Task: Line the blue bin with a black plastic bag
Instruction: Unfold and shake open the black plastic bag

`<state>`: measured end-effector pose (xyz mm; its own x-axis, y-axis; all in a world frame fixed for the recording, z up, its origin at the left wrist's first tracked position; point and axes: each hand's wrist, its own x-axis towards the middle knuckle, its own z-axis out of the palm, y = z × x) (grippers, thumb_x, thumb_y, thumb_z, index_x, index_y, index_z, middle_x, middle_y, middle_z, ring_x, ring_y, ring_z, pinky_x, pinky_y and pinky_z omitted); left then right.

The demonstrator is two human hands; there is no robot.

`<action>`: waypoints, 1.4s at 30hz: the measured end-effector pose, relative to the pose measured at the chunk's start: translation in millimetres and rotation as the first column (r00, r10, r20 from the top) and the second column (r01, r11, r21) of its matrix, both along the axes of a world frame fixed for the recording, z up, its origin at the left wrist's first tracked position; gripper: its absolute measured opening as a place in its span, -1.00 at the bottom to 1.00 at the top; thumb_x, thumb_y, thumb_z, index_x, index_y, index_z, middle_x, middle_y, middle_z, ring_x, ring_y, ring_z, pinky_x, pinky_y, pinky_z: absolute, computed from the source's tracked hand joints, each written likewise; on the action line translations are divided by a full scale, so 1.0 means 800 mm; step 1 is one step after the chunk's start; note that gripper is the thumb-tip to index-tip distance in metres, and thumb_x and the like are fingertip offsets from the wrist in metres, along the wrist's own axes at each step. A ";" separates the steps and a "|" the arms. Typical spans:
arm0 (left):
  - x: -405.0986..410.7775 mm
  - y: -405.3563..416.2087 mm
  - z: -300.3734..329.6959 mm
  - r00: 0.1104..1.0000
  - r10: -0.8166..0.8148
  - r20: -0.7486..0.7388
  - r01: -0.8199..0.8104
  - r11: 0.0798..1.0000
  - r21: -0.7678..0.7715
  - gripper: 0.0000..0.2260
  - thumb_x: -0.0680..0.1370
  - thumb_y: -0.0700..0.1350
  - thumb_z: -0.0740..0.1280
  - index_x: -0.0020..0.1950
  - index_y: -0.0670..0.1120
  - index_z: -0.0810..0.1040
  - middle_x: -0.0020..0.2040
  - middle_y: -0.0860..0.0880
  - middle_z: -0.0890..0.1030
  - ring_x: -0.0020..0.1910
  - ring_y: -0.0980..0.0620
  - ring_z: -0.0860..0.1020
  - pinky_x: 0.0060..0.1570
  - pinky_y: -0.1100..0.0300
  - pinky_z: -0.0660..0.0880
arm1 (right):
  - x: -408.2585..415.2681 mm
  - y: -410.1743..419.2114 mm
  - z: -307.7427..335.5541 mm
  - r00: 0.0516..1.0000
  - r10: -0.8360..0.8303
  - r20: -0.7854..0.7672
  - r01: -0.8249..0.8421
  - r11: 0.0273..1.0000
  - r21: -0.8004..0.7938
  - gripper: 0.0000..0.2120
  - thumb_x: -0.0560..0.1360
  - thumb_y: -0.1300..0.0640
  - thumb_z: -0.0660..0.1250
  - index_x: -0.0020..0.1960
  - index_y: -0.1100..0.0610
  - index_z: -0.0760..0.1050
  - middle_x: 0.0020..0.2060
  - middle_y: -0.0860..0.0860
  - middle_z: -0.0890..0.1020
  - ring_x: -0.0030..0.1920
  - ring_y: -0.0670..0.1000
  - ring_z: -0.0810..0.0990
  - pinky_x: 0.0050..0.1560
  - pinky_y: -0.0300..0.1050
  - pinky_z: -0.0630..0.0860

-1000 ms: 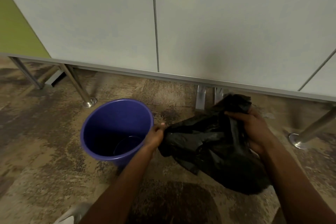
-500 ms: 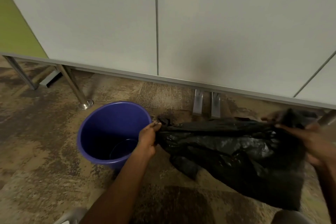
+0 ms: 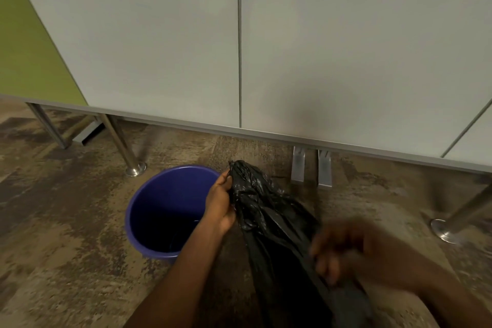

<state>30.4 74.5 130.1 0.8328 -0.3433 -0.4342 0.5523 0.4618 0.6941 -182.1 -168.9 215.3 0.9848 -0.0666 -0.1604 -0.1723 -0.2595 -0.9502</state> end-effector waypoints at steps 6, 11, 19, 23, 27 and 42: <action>-0.009 -0.015 0.017 0.986 -0.153 0.061 0.159 0.981 -0.113 -0.63 0.61 -0.19 0.32 0.42 -0.07 0.60 0.21 -0.28 0.69 0.09 -0.20 0.69 0.13 -0.15 0.65 | 0.109 0.071 0.013 0.972 -0.196 0.131 0.229 0.919 -0.321 -0.71 0.61 -0.08 0.39 0.30 -0.03 0.60 0.04 -0.15 0.67 0.04 -0.19 0.62 0.12 -0.16 0.58; -0.007 -0.008 0.042 0.964 -0.213 0.160 0.212 0.977 0.022 -0.66 0.64 -0.17 0.32 0.43 -0.10 0.57 0.23 -0.26 0.69 0.12 -0.20 0.72 0.11 -0.11 0.68 | 0.145 0.081 -0.011 0.972 -0.209 0.104 0.227 0.950 -0.216 -0.78 0.62 0.08 0.41 -0.19 -0.09 0.69 -0.33 -0.13 0.73 -0.26 -0.23 0.70 -0.02 -0.10 0.63; -0.044 0.018 0.058 0.882 -0.181 0.434 0.009 0.929 0.370 -0.59 0.44 0.27 0.48 0.11 0.01 0.69 0.09 0.00 0.73 0.12 0.03 0.68 0.17 0.07 0.58 | 0.166 0.064 0.028 0.818 -0.484 0.311 0.530 0.845 -0.078 -0.88 0.51 -0.05 0.50 -0.19 -0.08 0.73 -0.39 -0.20 0.70 -0.36 -0.25 0.62 -0.31 -0.35 0.49; -0.039 0.005 0.066 0.820 -0.239 0.521 -0.048 0.877 0.478 -0.82 0.55 -0.21 0.50 0.13 -0.03 0.69 -0.20 0.11 0.73 -0.12 0.16 0.69 0.08 0.22 0.67 | 0.174 0.055 0.063 0.845 -0.390 0.366 0.447 0.891 -0.082 -0.89 0.41 -0.13 0.51 -0.24 -0.13 0.73 -0.32 -0.08 0.74 -0.27 -0.04 0.68 -0.10 0.03 0.66; -0.013 0.024 0.100 0.740 -0.229 0.632 -0.119 0.881 0.458 -0.73 0.58 -0.32 0.42 0.07 0.06 0.69 -0.14 0.12 0.74 -0.08 0.18 0.71 -0.06 0.33 0.64 | 0.167 0.016 0.094 0.812 -0.432 0.392 0.497 0.864 -0.076 -0.85 0.34 -0.22 0.49 -0.24 -0.18 0.74 -0.29 -0.07 0.76 -0.21 0.02 0.72 -0.04 0.18 0.70; -0.179 -0.020 0.049 0.115 -0.855 0.505 -0.294 0.457 0.840 -0.34 0.35 0.60 0.30 0.29 0.23 0.51 0.24 0.19 0.56 0.24 0.17 0.49 0.32 0.05 0.48 | 0.204 0.038 0.152 0.825 -0.565 -0.008 0.478 0.692 0.540 -0.66 0.60 0.21 0.40 0.31 0.38 0.58 0.18 0.28 0.71 0.17 0.27 0.71 0.22 0.18 0.66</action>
<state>-112.8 58.9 169.5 0.6091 -0.7622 0.2191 -0.7308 -0.4319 0.5286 -18.9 -138.7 336.7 0.8290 -0.5301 -0.1783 0.0187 0.3450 -0.9384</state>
